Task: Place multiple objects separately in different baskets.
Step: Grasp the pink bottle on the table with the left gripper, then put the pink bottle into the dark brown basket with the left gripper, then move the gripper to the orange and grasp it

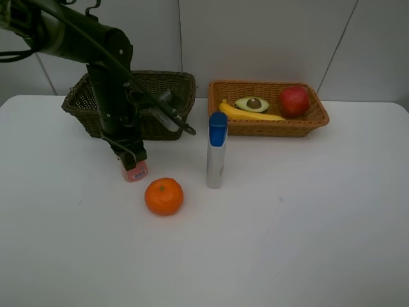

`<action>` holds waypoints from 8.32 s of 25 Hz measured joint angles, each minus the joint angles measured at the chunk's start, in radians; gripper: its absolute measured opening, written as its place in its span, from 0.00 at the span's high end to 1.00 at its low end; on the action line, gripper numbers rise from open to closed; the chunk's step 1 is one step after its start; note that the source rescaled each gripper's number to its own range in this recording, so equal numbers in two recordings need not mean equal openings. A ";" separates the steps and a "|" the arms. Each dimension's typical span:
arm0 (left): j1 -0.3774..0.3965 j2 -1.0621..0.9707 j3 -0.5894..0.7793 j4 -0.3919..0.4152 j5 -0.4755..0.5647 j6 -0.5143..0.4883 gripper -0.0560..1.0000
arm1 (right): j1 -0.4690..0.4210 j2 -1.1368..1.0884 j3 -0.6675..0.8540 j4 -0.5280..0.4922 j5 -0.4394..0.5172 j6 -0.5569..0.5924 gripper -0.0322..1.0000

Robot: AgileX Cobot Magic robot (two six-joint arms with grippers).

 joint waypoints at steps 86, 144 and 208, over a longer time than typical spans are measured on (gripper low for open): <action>0.270 0.110 -0.370 0.238 -0.270 -0.120 0.53 | 0.000 0.000 0.000 0.000 0.000 0.000 0.15; 0.296 0.040 -0.370 0.197 -0.147 -0.120 0.00 | 0.000 0.000 0.000 0.000 0.000 0.000 0.15; -0.267 -0.094 0.141 -0.060 -0.138 -0.103 0.00 | 0.000 0.000 0.000 0.001 0.000 0.000 0.15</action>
